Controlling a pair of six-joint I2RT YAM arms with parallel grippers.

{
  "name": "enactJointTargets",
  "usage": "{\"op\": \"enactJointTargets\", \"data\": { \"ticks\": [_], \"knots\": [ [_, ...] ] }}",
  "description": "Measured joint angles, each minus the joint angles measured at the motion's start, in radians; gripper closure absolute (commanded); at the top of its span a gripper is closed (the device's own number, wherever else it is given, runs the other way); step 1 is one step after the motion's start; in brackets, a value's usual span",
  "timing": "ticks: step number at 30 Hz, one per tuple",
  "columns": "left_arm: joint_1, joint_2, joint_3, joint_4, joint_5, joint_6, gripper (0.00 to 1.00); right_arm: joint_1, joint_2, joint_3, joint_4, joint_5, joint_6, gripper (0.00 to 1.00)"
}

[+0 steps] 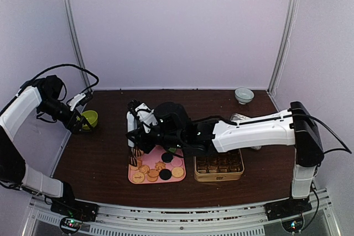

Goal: Pack the cookies
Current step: Pick up the fake cookies from the plate.

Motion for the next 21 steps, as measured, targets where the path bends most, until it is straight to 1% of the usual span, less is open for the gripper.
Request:
{"op": "enactJointTargets", "data": {
  "ticks": [21],
  "knots": [
    [0.000,-0.003,-0.002,-0.001,-0.004,0.015,0.02,-0.029,0.079,0.028,0.004,-0.037,0.014,0.64]
  ]
}}
